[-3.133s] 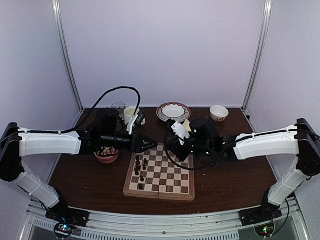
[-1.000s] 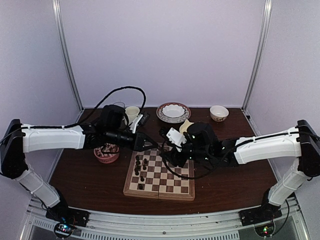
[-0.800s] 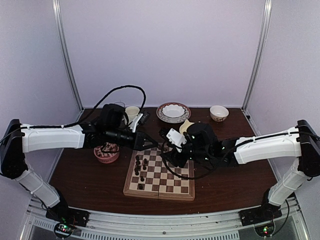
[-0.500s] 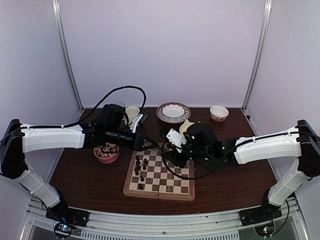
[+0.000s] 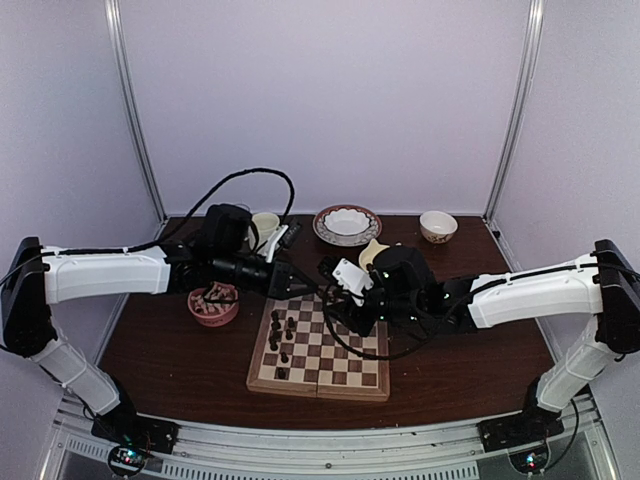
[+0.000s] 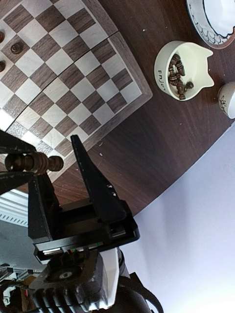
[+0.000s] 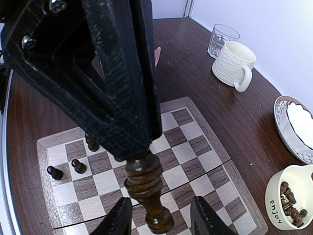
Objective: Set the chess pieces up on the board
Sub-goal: Pass from the left arm to the right
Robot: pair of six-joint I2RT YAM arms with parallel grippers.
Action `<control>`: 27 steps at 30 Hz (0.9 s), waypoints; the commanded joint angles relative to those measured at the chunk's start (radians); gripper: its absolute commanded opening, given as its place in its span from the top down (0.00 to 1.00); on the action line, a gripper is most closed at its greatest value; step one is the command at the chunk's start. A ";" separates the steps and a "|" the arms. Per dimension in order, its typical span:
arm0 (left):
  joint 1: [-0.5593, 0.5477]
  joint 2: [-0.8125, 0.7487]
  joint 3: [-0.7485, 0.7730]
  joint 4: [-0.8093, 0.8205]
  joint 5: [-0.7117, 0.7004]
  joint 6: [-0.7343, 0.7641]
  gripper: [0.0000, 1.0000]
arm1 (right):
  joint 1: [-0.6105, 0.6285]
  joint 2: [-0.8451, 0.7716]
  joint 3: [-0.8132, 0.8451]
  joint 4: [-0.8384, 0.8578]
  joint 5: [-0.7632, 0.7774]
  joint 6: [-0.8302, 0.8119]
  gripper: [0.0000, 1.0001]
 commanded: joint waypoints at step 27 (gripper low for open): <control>-0.005 0.036 0.052 -0.044 0.007 0.018 0.93 | 0.007 -0.023 0.014 0.001 0.003 0.012 0.85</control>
